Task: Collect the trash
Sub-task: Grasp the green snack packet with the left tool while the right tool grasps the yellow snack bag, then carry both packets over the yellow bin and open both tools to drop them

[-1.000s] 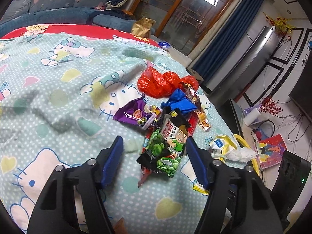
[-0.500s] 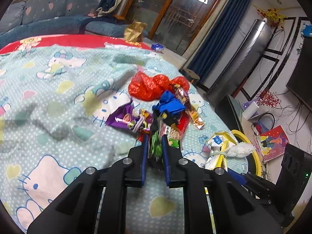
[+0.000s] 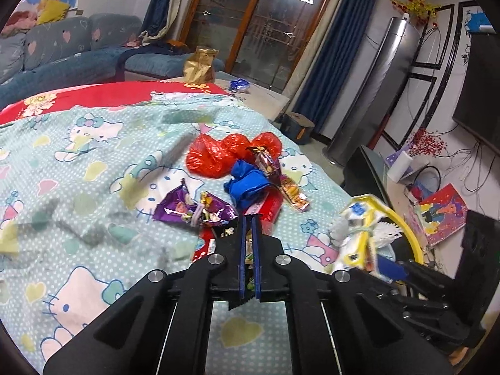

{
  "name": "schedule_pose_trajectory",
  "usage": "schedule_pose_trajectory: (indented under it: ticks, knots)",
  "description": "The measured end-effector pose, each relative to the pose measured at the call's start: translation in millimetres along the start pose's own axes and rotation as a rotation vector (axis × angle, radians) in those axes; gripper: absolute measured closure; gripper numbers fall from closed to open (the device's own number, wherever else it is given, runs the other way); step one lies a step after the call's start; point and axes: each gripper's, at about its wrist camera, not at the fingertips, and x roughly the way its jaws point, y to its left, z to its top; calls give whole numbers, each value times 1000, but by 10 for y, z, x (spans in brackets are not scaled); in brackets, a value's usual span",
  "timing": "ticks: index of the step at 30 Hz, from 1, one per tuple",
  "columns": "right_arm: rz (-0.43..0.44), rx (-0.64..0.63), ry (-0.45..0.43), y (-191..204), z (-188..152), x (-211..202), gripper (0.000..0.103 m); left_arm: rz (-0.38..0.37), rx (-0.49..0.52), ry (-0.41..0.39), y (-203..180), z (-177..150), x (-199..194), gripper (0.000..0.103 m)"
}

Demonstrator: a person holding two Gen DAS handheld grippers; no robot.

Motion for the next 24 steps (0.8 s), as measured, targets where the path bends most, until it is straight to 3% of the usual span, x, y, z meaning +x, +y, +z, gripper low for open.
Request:
schedule_pose_trajectory:
  ticks: [1,3,8,14,16,19,21,24]
  knots:
    - [-2,-1,-4,-14,10,-21,67,9,3,2,1,-3,1,65]
    - [-7,-6,-14,-47,42,-78,67,15,5,1,6,-5,6,42]
    - [-25,-4,-32,-145,68,-191,67,36,47,36,-2,-5,150,42]
    - [-54,2,-46,-281,85,-316,67,61,21,89,54,-5,363,46]
    - [-62,14,-46,-345,85,-349,67,63,34,99,19,-13,395,69]
    - [-78,27,-49,-428,80,-383,67,62,65,102,-86,-30,382,77]
    - [-87,36,-51,-476,80,-404,67,60,78,90,-151,-28,346,87]
    - [-99,46,-58,-552,89,-435,67,43,91,62,-264,21,262,87]
